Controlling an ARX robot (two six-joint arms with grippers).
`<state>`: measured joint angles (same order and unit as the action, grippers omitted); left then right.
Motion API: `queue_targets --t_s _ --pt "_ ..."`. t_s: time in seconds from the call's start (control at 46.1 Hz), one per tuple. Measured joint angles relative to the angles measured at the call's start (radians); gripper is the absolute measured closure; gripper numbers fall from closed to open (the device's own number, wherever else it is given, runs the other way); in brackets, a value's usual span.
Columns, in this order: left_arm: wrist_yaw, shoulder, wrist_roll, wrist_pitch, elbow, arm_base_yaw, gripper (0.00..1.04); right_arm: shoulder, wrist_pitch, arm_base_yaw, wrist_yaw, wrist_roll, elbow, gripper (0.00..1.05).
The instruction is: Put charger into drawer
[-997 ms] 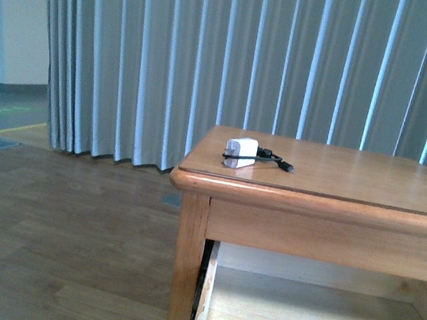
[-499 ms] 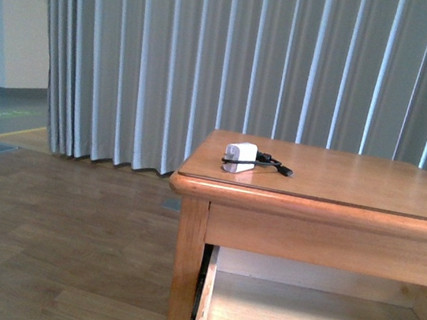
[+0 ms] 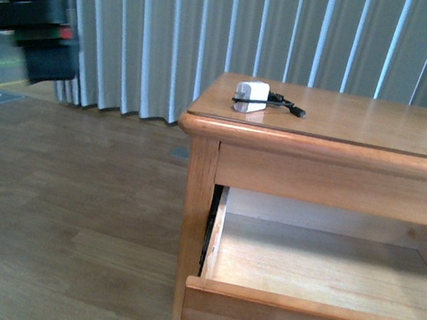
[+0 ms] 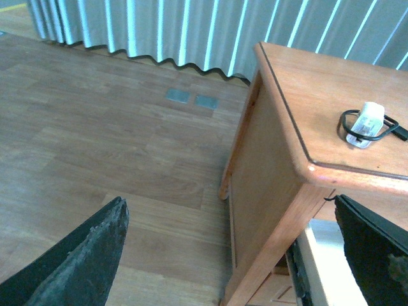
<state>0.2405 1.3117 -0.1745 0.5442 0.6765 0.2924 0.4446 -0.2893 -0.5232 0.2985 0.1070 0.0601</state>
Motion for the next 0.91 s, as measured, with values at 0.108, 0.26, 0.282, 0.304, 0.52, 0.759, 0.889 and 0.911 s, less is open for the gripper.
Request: queue_targets --t_s 0.108,0.26,0.282,0.304,0.52,0.759,0.889,0.911 --pt "-0.012 0.219 0.029 -0.017 0.214 0.045 0.06 0.0 0.0 0.0 0.0 0.0 0.0 0.08" --pt "-0.061 0.438 0.036 -0.07 0.472 0.099 0.06 0.0 0.0 0.0 0.0 0.0 0.0 0.08" --pt "-0.063 0.46 0.036 -0.076 0.502 0.105 0.06 0.0 0.0 0.0 0.0 0.0 0.0 0.08" --pt "-0.07 0.492 0.035 -0.086 0.545 0.112 0.06 0.0 0.0 0.0 0.0 0.0 0.0 0.08" --pt "-0.119 0.725 0.011 -0.185 0.844 0.146 0.06 0.0 0.0 0.0 0.0 0.0 0.0 0.08" --pt "-0.134 0.858 -0.008 -0.237 1.0 0.158 0.11 0.0 0.0 0.0 0.0 0.0 0.0 0.08" --pt "-0.141 0.878 -0.013 -0.246 1.033 0.163 0.29 0.0 0.0 0.0 0.0 0.0 0.0 0.08" --pt "-0.144 0.88 -0.013 -0.246 1.034 0.164 0.31 0.0 0.0 0.0 0.0 0.0 0.0 0.08"
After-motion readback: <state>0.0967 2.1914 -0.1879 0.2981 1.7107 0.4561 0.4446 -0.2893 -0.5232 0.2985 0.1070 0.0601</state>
